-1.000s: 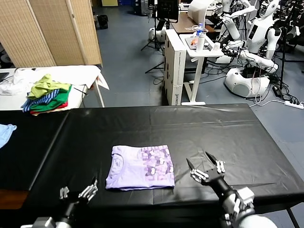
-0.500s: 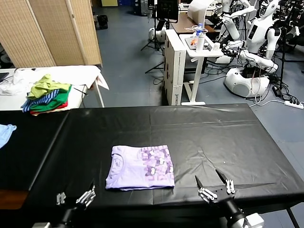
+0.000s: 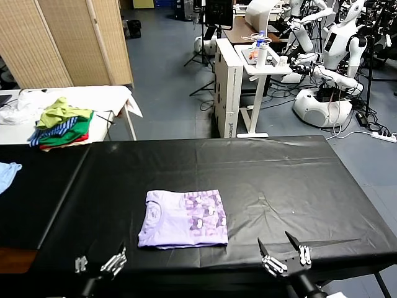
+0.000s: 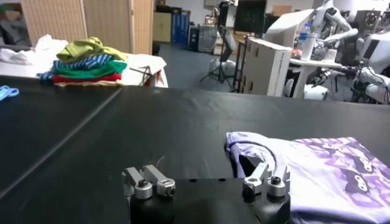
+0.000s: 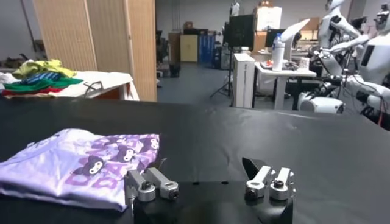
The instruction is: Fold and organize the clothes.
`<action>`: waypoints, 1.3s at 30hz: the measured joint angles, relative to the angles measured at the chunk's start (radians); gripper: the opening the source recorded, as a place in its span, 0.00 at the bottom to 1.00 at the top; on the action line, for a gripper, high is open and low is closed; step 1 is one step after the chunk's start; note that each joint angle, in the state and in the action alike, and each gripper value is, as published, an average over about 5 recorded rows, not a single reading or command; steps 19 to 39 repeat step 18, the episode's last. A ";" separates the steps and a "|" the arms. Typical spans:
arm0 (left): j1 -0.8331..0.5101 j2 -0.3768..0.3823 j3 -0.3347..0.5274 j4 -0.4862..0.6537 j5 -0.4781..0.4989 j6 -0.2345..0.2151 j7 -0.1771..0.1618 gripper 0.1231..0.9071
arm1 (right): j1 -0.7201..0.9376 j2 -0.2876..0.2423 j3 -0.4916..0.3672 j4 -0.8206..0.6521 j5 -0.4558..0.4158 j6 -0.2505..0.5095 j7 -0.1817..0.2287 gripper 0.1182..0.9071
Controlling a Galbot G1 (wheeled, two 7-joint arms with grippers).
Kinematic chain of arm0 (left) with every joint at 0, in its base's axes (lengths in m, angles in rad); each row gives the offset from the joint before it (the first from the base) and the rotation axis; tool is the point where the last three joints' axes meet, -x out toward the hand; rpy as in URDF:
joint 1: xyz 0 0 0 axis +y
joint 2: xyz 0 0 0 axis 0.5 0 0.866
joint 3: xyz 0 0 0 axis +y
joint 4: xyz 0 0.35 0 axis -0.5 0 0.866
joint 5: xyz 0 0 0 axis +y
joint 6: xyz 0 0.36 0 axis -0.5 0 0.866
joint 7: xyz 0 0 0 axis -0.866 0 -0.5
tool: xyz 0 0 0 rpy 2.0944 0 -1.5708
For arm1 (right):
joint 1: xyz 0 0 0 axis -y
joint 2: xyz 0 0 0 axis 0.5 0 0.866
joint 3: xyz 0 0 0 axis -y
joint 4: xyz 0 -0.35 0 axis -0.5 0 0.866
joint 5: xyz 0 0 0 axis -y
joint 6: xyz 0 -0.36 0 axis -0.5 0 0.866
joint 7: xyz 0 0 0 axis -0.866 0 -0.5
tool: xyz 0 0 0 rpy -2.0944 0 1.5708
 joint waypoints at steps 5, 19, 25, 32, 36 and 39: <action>0.010 -0.003 0.000 -0.008 0.008 0.002 0.003 1.00 | -0.020 0.006 0.000 0.008 -0.006 0.000 0.000 1.00; 0.020 -0.004 -0.004 -0.015 0.018 0.005 0.011 1.00 | -0.041 0.015 0.001 0.013 -0.013 -0.003 0.001 1.00; 0.020 -0.004 -0.004 -0.015 0.018 0.005 0.011 1.00 | -0.041 0.015 0.001 0.013 -0.013 -0.003 0.001 1.00; 0.020 -0.004 -0.004 -0.015 0.018 0.005 0.011 1.00 | -0.041 0.015 0.001 0.013 -0.013 -0.003 0.001 1.00; 0.020 -0.004 -0.004 -0.015 0.018 0.005 0.011 1.00 | -0.041 0.015 0.001 0.013 -0.013 -0.003 0.001 1.00; 0.020 -0.004 -0.004 -0.015 0.018 0.005 0.011 1.00 | -0.041 0.015 0.001 0.013 -0.013 -0.003 0.001 1.00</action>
